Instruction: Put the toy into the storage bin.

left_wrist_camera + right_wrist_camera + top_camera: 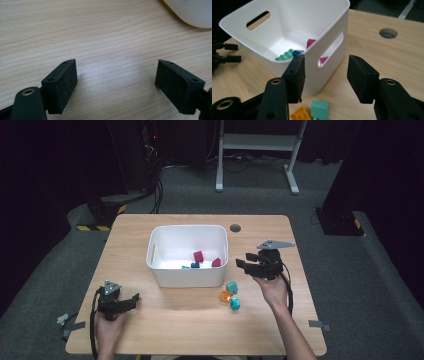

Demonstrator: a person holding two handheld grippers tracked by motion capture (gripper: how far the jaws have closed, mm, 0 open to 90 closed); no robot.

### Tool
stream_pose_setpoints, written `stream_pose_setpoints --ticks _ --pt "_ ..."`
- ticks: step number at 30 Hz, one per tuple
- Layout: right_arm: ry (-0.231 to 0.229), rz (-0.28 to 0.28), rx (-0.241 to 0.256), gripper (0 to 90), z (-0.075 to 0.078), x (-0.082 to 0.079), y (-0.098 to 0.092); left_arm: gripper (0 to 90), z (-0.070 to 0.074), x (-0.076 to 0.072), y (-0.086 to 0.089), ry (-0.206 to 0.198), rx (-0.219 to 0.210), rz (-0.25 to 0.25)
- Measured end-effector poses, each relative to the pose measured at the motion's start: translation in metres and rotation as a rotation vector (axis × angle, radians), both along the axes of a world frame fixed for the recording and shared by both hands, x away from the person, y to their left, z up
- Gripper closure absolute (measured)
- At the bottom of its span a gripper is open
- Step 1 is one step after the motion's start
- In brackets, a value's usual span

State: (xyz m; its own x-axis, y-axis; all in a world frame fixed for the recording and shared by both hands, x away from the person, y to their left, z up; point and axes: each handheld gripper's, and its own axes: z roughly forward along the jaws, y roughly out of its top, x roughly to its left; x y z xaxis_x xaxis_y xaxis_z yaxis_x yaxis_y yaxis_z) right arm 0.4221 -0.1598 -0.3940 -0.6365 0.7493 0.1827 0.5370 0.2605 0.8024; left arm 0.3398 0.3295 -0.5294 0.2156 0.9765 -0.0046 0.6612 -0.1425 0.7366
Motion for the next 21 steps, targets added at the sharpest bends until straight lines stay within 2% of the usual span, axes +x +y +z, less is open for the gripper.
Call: stream_pose_setpoints --ticks 5,7,10,13,18,21 --pt "0.016 0.0 -0.034 47.9 -0.024 -0.008 -0.001 18.0 0.0 0.0 0.0 0.0 0.0 0.0" --pt "0.037 0.0 -0.03 47.5 -0.034 -0.01 0.0 18.0 0.0 0.0 0.0 -0.001 0.0 0.001" --pt "0.05 0.001 -0.074 46.9 -0.05 -0.013 0.006 18.0 0.0 0.0 0.0 0.0 0.0 0.001" --pt "0.08 0.015 -0.077 46.2 -0.065 -0.012 0.01 18.0 0.0 0.0 0.0 0.0 0.0 0.001" --pt "0.092 0.026 -0.109 45.9 -0.079 -0.013 0.016 18.0 0.0 0.0 0.0 0.0 0.001 0.001" --pt "0.113 0.023 -0.105 45.8 -0.085 -0.011 0.019 18.0 0.0 0.0 0.0 0.0 0.0 0.001"
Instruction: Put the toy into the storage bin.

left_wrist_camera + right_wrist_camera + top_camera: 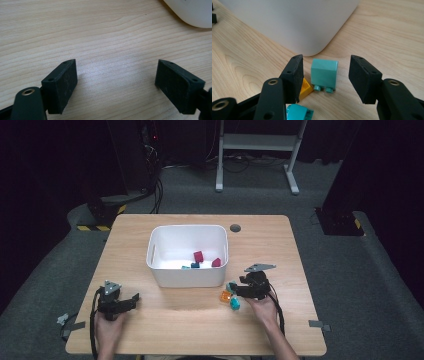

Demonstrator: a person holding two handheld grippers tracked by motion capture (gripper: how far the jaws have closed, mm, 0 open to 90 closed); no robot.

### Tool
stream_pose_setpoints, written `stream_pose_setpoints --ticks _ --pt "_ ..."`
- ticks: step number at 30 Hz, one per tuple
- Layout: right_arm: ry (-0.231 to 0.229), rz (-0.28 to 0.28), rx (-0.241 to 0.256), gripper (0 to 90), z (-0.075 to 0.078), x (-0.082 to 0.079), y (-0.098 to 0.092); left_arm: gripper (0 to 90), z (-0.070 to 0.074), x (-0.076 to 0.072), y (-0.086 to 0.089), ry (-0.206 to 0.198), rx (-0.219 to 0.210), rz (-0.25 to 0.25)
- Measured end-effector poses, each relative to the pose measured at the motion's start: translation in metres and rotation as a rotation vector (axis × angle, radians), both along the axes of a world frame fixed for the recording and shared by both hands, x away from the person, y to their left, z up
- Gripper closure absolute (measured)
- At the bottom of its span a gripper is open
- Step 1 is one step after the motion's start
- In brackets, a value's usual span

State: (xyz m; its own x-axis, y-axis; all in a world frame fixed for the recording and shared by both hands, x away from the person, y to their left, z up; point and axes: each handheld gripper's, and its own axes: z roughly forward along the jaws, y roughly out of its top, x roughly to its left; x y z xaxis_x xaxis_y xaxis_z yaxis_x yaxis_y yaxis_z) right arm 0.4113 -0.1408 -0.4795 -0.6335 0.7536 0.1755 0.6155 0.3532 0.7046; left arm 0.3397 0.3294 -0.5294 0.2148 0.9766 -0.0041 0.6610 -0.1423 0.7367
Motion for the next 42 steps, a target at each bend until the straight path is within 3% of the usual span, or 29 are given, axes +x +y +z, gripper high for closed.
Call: stream_pose_setpoints --ticks 9,18,31,42 --pt "0.022 0.018 -0.038 46.0 -0.014 0.008 0.012 18.0 0.0 0.0 0.0 0.0 0.0 0.0" --pt "0.044 -0.009 -0.059 48.6 -0.02 0.014 0.012 18.0 0.0 0.0 0.0 0.0 0.0 0.0" --pt "0.026 -0.023 -0.11 56.4 -0.023 0.017 0.009 18.0 0.0 0.0 0.0 0.0 -0.001 0.0" --pt "0.011 -0.021 -0.155 57.2 -0.024 0.02 0.012 18.0 0.0 0.0 0.0 0.0 -0.001 -0.001"
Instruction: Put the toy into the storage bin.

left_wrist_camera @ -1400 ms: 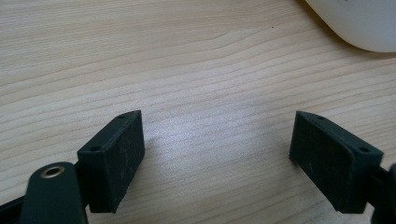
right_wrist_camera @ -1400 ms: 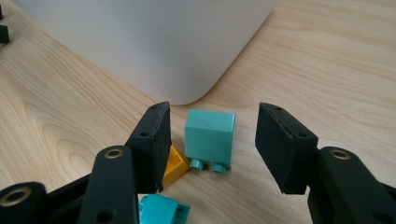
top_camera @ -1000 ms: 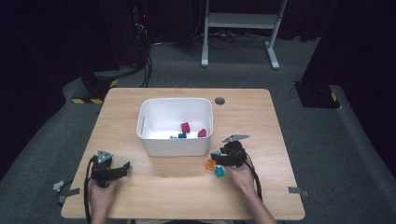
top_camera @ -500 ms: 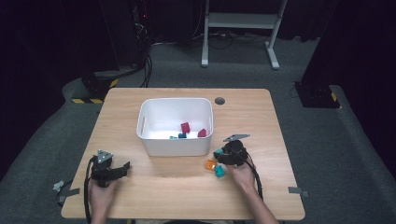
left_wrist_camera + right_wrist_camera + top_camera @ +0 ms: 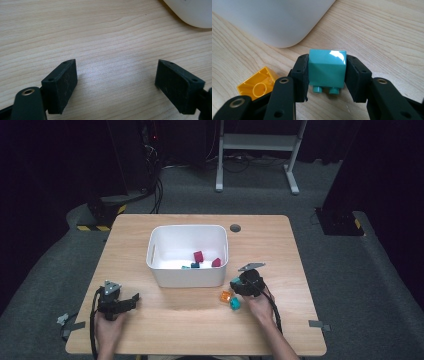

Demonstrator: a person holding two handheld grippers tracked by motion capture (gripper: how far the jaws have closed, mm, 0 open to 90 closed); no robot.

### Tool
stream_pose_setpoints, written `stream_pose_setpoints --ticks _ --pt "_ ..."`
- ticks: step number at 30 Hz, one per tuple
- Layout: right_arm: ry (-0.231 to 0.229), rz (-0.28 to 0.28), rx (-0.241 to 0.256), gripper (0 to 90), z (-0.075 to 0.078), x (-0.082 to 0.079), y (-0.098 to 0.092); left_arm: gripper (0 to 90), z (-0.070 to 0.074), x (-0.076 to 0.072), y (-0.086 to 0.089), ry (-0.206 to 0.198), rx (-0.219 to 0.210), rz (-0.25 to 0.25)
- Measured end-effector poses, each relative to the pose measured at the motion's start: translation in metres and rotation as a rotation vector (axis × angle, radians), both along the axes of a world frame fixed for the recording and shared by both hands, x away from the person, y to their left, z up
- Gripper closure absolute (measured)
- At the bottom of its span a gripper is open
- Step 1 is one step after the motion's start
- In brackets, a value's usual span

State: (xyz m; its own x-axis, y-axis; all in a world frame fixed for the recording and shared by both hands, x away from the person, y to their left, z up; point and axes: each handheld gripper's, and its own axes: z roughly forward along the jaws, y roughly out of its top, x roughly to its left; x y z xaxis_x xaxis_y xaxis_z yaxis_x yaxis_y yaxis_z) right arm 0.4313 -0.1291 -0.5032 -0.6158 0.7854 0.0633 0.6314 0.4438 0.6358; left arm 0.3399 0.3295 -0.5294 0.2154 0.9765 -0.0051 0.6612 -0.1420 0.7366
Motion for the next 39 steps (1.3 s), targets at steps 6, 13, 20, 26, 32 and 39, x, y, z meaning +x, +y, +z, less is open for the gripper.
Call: stream_pose_setpoints --ticks 6,13,20,26,32,39 --pt "-0.002 0.006 -0.017 57.5 -0.002 0.001 0.002 18.0 0.0 0.0 0.0 0.0 0.0 0.0" --pt "-0.012 0.003 -0.027 59.0 0.0 -0.001 0.002 18.0 0.0 0.0 0.0 0.0 0.0 0.0" --pt "-0.035 0.0 0.039 59.1 0.008 0.0 -0.009 18.0 0.0 0.0 0.0 0.0 -0.001 -0.001" --pt "-0.05 -0.012 0.081 59.1 0.02 -0.002 -0.019 18.0 0.0 0.0 0.0 0.0 0.0 0.0" --pt "-0.06 -0.005 0.134 59.1 0.04 -0.004 -0.025 18.0 0.0 0.0 0.0 0.0 -0.001 0.0" --pt "-0.07 0.005 0.183 59.1 0.057 -0.004 -0.031 18.0 0.0 0.0 0.0 0.0 -0.001 0.0"
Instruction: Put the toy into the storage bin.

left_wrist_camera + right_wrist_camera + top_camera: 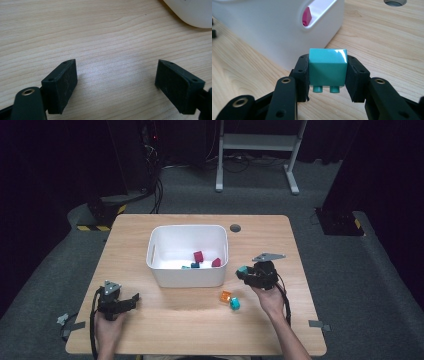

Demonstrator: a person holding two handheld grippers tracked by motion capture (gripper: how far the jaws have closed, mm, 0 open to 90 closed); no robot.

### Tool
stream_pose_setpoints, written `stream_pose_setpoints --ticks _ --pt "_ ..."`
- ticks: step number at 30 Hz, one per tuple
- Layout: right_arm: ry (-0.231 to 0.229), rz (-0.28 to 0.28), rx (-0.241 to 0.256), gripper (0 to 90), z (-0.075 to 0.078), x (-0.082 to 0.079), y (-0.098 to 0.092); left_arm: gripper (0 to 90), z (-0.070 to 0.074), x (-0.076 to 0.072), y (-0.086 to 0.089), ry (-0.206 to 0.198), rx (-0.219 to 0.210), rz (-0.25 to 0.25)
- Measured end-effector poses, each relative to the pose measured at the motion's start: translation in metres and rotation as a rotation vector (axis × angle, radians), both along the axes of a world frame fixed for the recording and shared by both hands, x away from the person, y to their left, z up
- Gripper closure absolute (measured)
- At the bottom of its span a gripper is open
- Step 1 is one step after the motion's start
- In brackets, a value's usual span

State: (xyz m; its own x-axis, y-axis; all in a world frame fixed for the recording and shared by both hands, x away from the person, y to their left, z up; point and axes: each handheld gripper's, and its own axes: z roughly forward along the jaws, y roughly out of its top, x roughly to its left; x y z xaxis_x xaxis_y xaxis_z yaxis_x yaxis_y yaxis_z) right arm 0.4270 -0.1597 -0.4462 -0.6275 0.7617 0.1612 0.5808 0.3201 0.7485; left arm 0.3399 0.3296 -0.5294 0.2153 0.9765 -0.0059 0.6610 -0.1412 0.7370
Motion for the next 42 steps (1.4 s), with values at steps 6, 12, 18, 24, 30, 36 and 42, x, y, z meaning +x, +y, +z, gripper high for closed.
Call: stream_pose_setpoints --ticks 6,12,18,24,30,36,42 --pt "-0.01 0.012 0.03 59.1 0.014 0.0 -0.003 18.0 0.0 0.0 0.0 0.0 0.0 0.0" --pt "-0.013 0.023 0.053 59.1 0.027 0.002 -0.004 18.0 0.0 0.0 0.0 0.0 0.0 0.0" --pt "-0.022 0.034 0.071 59.1 0.038 0.002 -0.002 18.0 0.0 0.0 0.0 0.001 0.0 -0.001" --pt "-0.032 0.051 0.093 59.1 0.048 0.005 -0.002 18.0 0.0 0.0 0.0 0.001 0.0 -0.001" --pt "-0.031 0.058 0.117 59.1 0.059 0.008 -0.001 18.0 0.0 0.0 0.0 0.001 0.0 -0.001" --pt "-0.029 0.077 0.117 59.1 0.068 0.012 0.005 18.0 0.0 0.0 0.0 0.001 0.0 -0.001" --pt "-0.037 0.093 0.114 59.1 0.077 0.016 0.012 18.0 0.0 0.0 0.0 0.001 0.0 -0.002"
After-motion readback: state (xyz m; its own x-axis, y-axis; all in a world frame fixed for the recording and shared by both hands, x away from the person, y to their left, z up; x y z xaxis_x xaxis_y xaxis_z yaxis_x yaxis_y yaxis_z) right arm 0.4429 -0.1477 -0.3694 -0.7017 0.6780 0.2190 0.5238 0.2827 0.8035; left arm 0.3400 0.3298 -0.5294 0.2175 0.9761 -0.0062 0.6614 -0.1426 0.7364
